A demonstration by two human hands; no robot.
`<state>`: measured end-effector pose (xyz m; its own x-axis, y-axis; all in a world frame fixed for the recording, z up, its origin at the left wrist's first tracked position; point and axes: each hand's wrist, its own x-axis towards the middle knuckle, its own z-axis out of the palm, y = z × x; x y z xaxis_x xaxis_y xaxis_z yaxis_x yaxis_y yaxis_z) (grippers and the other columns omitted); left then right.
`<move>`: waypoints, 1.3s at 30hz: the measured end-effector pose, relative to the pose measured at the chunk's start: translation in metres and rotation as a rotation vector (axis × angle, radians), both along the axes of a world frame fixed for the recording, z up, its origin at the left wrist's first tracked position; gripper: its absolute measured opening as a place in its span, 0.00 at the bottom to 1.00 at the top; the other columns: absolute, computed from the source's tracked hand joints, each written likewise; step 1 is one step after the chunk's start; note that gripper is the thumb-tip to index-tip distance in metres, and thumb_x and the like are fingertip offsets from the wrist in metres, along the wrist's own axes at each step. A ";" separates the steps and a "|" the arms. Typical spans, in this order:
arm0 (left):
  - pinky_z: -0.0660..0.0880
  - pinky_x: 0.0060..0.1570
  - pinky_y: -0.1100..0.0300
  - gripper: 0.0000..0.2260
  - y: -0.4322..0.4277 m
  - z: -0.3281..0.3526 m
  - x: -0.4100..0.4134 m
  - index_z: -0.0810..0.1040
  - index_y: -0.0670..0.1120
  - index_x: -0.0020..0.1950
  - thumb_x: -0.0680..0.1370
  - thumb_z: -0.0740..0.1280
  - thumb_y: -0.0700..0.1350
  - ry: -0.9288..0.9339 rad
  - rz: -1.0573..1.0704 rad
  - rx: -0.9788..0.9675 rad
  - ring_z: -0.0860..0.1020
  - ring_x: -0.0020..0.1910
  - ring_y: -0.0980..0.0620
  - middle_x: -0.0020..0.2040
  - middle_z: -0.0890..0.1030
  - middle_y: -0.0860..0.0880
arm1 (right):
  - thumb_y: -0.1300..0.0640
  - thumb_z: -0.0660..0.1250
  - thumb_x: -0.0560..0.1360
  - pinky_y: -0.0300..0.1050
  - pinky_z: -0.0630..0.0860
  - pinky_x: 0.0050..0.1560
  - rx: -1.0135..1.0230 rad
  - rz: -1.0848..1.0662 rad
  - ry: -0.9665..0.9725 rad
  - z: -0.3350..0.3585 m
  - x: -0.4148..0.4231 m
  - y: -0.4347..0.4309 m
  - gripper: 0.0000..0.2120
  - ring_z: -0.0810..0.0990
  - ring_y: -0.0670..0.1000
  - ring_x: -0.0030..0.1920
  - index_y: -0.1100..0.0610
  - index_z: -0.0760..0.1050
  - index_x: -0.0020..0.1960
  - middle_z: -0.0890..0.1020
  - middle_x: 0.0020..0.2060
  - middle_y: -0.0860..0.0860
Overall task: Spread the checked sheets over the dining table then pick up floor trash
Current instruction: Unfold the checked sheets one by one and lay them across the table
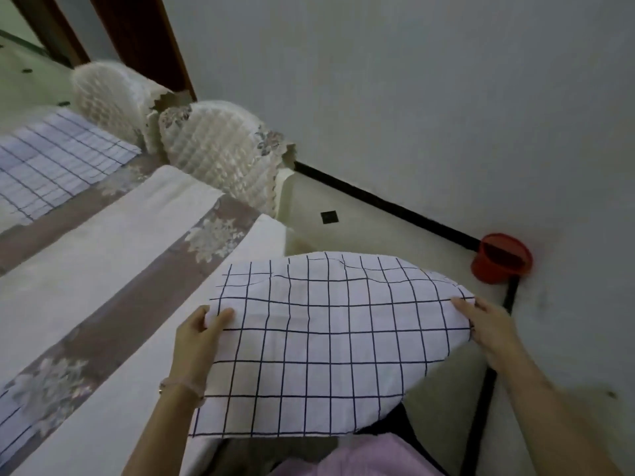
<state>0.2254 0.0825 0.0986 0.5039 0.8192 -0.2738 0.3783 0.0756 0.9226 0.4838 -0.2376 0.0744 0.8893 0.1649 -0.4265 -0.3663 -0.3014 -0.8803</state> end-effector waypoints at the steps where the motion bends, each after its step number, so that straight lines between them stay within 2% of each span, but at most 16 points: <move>1: 0.66 0.64 0.49 0.22 -0.010 -0.003 0.023 0.70 0.36 0.66 0.76 0.67 0.46 -0.001 -0.015 -0.006 0.69 0.66 0.40 0.66 0.72 0.38 | 0.57 0.67 0.75 0.52 0.76 0.57 0.013 -0.027 0.008 -0.002 0.013 -0.014 0.14 0.79 0.56 0.50 0.58 0.75 0.60 0.80 0.51 0.56; 2: 0.64 0.63 0.52 0.23 -0.021 -0.006 0.046 0.69 0.37 0.68 0.76 0.67 0.46 0.002 -0.031 -0.023 0.68 0.68 0.42 0.67 0.70 0.40 | 0.57 0.66 0.75 0.49 0.76 0.53 0.024 -0.049 0.008 -0.004 0.026 -0.027 0.14 0.79 0.55 0.48 0.59 0.75 0.60 0.80 0.51 0.56; 3: 0.64 0.61 0.55 0.20 -0.033 -0.008 0.068 0.72 0.38 0.65 0.76 0.67 0.46 0.000 -0.053 -0.031 0.69 0.66 0.44 0.65 0.71 0.41 | 0.58 0.66 0.76 0.46 0.76 0.48 0.019 -0.070 0.009 -0.006 0.039 -0.040 0.12 0.79 0.53 0.45 0.59 0.76 0.59 0.80 0.49 0.56; 5: 0.67 0.56 0.55 0.14 -0.057 -0.016 0.108 0.76 0.42 0.50 0.73 0.70 0.51 0.025 -0.084 -0.069 0.73 0.57 0.44 0.56 0.76 0.40 | 0.59 0.66 0.76 0.43 0.75 0.41 0.006 -0.105 0.014 -0.012 0.066 -0.062 0.10 0.80 0.52 0.43 0.61 0.77 0.56 0.82 0.47 0.56; 6: 0.70 0.53 0.53 0.16 -0.067 -0.022 0.126 0.77 0.40 0.48 0.71 0.70 0.53 0.037 -0.104 -0.083 0.74 0.53 0.41 0.51 0.77 0.36 | 0.59 0.66 0.76 0.43 0.75 0.39 -0.002 -0.117 0.026 -0.015 0.080 -0.071 0.10 0.80 0.53 0.43 0.62 0.78 0.55 0.82 0.46 0.56; 8: 0.74 0.49 0.51 0.14 -0.083 -0.029 0.159 0.78 0.40 0.49 0.73 0.70 0.50 0.051 -0.134 -0.127 0.77 0.51 0.37 0.47 0.79 0.35 | 0.60 0.65 0.76 0.44 0.75 0.38 -0.029 -0.120 0.050 -0.017 0.106 -0.084 0.07 0.80 0.53 0.41 0.62 0.78 0.51 0.82 0.43 0.56; 11: 0.75 0.42 0.56 0.03 -0.095 -0.029 0.200 0.78 0.44 0.46 0.76 0.67 0.43 0.066 -0.142 -0.140 0.78 0.45 0.43 0.44 0.80 0.41 | 0.60 0.66 0.75 0.48 0.78 0.44 -0.068 -0.121 0.077 -0.017 0.146 -0.093 0.08 0.80 0.56 0.42 0.65 0.78 0.48 0.82 0.43 0.60; 14: 0.72 0.39 0.59 0.04 -0.089 -0.022 0.238 0.79 0.43 0.47 0.75 0.67 0.43 0.077 -0.126 -0.076 0.76 0.42 0.49 0.43 0.80 0.44 | 0.60 0.66 0.75 0.46 0.78 0.43 -0.066 -0.102 0.055 -0.008 0.189 -0.089 0.05 0.80 0.55 0.41 0.61 0.78 0.46 0.82 0.42 0.57; 17: 0.72 0.41 0.58 0.06 -0.067 -0.015 0.275 0.79 0.41 0.46 0.75 0.67 0.44 0.078 -0.087 -0.023 0.75 0.42 0.49 0.42 0.80 0.45 | 0.60 0.66 0.75 0.43 0.76 0.41 -0.040 -0.093 0.028 0.001 0.233 -0.072 0.05 0.80 0.52 0.42 0.59 0.78 0.50 0.82 0.43 0.55; 20: 0.71 0.43 0.55 0.11 -0.042 -0.011 0.313 0.77 0.36 0.47 0.75 0.67 0.45 0.057 -0.059 0.010 0.73 0.41 0.48 0.40 0.76 0.43 | 0.61 0.66 0.75 0.46 0.77 0.47 -0.004 -0.051 0.013 0.007 0.281 -0.045 0.06 0.80 0.54 0.46 0.58 0.79 0.51 0.82 0.46 0.54; 23: 0.74 0.46 0.52 0.07 -0.016 -0.017 0.354 0.79 0.40 0.48 0.75 0.67 0.44 0.024 -0.018 0.002 0.75 0.43 0.47 0.43 0.79 0.42 | 0.60 0.66 0.75 0.45 0.76 0.43 -0.001 0.007 -0.008 0.005 0.332 -0.011 0.09 0.80 0.54 0.48 0.61 0.79 0.54 0.82 0.47 0.55; 25: 0.74 0.44 0.54 0.05 0.004 -0.025 0.383 0.79 0.41 0.46 0.75 0.67 0.43 0.029 0.022 -0.024 0.75 0.43 0.47 0.42 0.78 0.42 | 0.60 0.66 0.76 0.45 0.76 0.42 -0.014 0.050 -0.005 0.001 0.368 0.017 0.09 0.80 0.55 0.48 0.61 0.79 0.54 0.83 0.47 0.56; 29: 0.70 0.38 0.58 0.12 0.047 -0.032 0.437 0.75 0.32 0.48 0.75 0.67 0.42 0.052 0.079 -0.027 0.72 0.40 0.48 0.40 0.75 0.41 | 0.55 0.66 0.75 0.58 0.77 0.56 -0.089 0.128 0.003 0.000 0.439 0.084 0.11 0.80 0.60 0.51 0.60 0.79 0.53 0.82 0.50 0.60; 31: 0.68 0.36 0.60 0.12 0.069 -0.023 0.459 0.74 0.30 0.47 0.76 0.66 0.41 0.047 0.123 -0.007 0.71 0.37 0.50 0.39 0.74 0.41 | 0.54 0.66 0.75 0.60 0.75 0.59 -0.092 0.178 -0.005 0.006 0.471 0.124 0.10 0.79 0.59 0.52 0.57 0.78 0.52 0.81 0.51 0.58; 35: 0.70 0.36 0.62 0.05 0.112 0.013 0.491 0.77 0.43 0.41 0.76 0.66 0.42 -0.012 0.211 0.045 0.74 0.38 0.53 0.39 0.77 0.45 | 0.55 0.67 0.74 0.60 0.77 0.56 -0.067 0.266 -0.079 0.031 0.521 0.209 0.04 0.81 0.60 0.49 0.55 0.79 0.44 0.83 0.46 0.58; 39: 0.70 0.36 0.62 0.05 0.154 0.046 0.497 0.76 0.46 0.40 0.76 0.66 0.42 -0.077 0.351 0.146 0.75 0.37 0.53 0.38 0.78 0.47 | 0.55 0.67 0.74 0.54 0.80 0.49 0.010 0.404 -0.111 0.051 0.554 0.289 0.04 0.82 0.57 0.44 0.55 0.80 0.44 0.84 0.43 0.56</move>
